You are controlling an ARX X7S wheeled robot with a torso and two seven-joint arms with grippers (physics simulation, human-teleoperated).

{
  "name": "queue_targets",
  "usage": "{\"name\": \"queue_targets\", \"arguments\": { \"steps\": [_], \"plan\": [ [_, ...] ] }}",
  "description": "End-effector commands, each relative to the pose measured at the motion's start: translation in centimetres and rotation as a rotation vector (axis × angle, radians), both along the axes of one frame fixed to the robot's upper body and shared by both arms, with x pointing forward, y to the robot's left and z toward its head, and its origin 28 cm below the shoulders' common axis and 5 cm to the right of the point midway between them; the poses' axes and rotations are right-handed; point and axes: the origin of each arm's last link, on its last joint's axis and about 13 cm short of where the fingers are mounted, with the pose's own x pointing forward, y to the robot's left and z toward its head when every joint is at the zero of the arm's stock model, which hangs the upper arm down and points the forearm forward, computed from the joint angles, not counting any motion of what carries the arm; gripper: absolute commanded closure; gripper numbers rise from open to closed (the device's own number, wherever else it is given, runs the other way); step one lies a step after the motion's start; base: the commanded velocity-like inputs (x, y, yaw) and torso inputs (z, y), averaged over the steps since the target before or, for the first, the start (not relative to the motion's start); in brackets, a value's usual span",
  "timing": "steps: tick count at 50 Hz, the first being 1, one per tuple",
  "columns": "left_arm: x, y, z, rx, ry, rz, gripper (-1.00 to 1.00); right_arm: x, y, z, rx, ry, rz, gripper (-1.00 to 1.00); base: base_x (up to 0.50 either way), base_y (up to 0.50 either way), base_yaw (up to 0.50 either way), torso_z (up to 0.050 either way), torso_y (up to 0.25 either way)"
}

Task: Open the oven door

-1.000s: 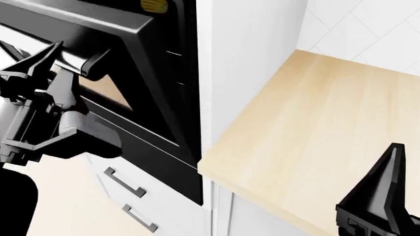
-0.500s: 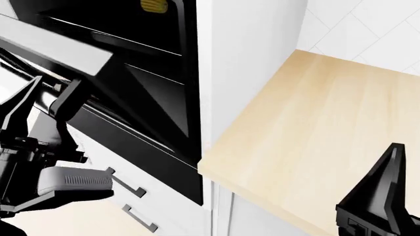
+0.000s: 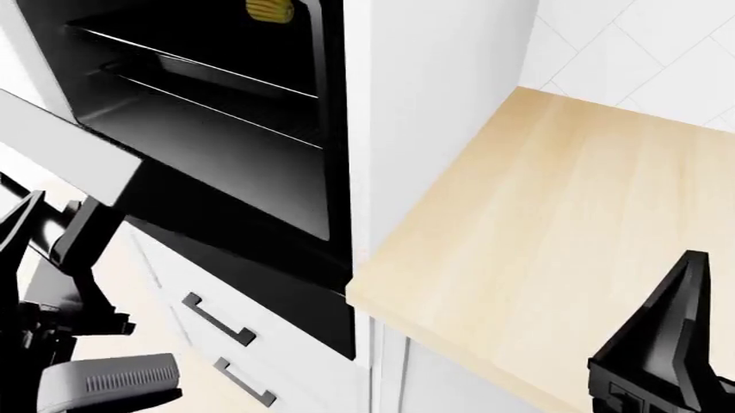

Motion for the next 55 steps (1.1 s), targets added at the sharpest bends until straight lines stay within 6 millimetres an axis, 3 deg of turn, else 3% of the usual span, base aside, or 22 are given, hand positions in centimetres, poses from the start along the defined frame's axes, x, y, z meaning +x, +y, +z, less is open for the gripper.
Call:
{"name": "queue_targets", "arguments": {
  "steps": [1,19,41,55],
  "plan": [
    [-2.2,-0.9,-1.4,0.000,0.047,-0.064,1.00,0.0,0.0,0.0,0.001,0.000,0.002,-1.00,0.00,0.00,0.00,0.000,0.000],
    [-4.5,0.0,-3.9,-0.030,0.085,-0.008,1.00,0.0,0.0,0.0,0.002,0.001,0.004,-1.00,0.00,0.00,0.00,-0.001,0.000],
    [-5.2,0.1,-7.9,-0.010,0.053,-0.036,1.00,0.0,0.0,0.0,0.009,0.000,0.007,-1.00,0.00,0.00,0.00,0.000,0.000],
    [-6.0,0.2,-8.9,-0.027,0.048,-0.053,1.00,0.0,0.0,0.0,0.021,0.002,0.008,-1.00,0.00,0.00,0.00,-0.001,0.000]
  ]
}}
